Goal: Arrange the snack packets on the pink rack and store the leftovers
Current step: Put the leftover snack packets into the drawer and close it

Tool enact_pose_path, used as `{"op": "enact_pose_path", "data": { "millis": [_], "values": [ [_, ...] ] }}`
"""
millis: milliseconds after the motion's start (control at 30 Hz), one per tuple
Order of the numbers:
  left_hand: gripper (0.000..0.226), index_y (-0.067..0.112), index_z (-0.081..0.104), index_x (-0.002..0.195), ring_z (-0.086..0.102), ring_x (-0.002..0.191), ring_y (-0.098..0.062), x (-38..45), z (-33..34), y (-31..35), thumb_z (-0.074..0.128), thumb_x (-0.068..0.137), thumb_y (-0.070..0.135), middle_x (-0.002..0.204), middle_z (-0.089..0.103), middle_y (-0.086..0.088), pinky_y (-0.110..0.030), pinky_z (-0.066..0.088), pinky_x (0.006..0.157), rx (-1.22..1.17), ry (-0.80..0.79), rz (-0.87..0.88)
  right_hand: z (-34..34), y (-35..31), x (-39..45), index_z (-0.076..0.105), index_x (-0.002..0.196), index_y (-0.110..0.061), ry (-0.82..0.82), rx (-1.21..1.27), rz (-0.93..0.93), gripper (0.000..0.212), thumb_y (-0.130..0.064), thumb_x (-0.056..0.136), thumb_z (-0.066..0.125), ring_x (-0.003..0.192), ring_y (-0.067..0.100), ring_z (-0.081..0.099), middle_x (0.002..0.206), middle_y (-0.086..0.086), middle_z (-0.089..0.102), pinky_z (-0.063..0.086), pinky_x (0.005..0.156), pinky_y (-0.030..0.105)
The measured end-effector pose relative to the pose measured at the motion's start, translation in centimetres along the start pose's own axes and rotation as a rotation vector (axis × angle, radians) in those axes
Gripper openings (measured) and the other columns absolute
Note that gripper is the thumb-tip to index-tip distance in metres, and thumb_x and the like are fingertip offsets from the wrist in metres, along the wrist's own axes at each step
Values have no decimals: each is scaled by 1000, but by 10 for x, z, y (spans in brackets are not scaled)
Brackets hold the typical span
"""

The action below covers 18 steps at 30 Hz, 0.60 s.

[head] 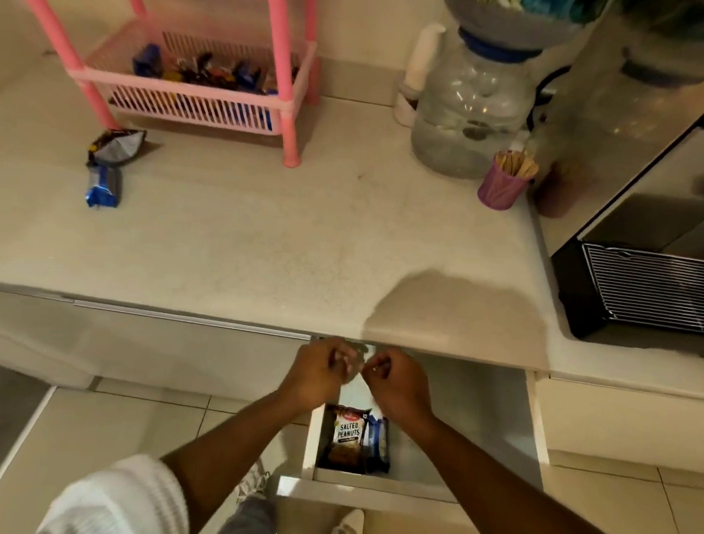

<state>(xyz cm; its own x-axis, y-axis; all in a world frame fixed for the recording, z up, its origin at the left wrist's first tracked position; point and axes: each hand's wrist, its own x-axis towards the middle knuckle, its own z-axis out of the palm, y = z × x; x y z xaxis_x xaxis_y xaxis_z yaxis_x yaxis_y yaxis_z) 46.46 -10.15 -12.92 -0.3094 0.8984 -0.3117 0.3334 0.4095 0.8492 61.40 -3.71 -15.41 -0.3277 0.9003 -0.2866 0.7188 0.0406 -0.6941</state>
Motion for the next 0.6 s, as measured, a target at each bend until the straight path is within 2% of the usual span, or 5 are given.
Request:
{"op": "enact_pose_path", "data": {
  "millis": [167,300,400,533,600],
  "values": [
    [32,16,73,87,70,71,-12,6,-78,-11,50,88,-6,81,74,4,-32,59,71,-13,224,33,17,-69,23,65,77,-30,49,109,-132,13,-37,80,76,66,1,63,68,-12,67,51,62,22],
    [39,35,68,76,64,64,3,18,-151,-23,54,88,0,75,70,15,-11,50,63,47,367,48,43,-146,50,63,72,-32,55,121,-223,13,-40,76,71,70,0,63,72,-15,69,50,65,23],
    [38,36,65,76,63,71,7,31,-215,-35,54,88,2,76,68,21,-3,44,66,91,486,64,70,-209,78,63,74,-34,45,126,-297,10,-35,77,73,74,3,65,80,-13,70,53,70,26],
    [18,22,68,96,62,92,-13,55,-299,-60,58,89,9,97,68,4,-16,44,81,221,649,50,112,-284,126,67,97,-27,-29,64,-469,17,-24,82,75,89,7,63,105,-6,67,54,84,32],
    [21,18,67,109,58,105,-23,73,-340,-79,61,89,13,111,64,-6,-27,42,91,318,706,-10,136,-319,153,67,109,-23,-65,-6,-542,26,-23,84,73,100,11,63,114,-3,64,52,90,33]
  ]
}}
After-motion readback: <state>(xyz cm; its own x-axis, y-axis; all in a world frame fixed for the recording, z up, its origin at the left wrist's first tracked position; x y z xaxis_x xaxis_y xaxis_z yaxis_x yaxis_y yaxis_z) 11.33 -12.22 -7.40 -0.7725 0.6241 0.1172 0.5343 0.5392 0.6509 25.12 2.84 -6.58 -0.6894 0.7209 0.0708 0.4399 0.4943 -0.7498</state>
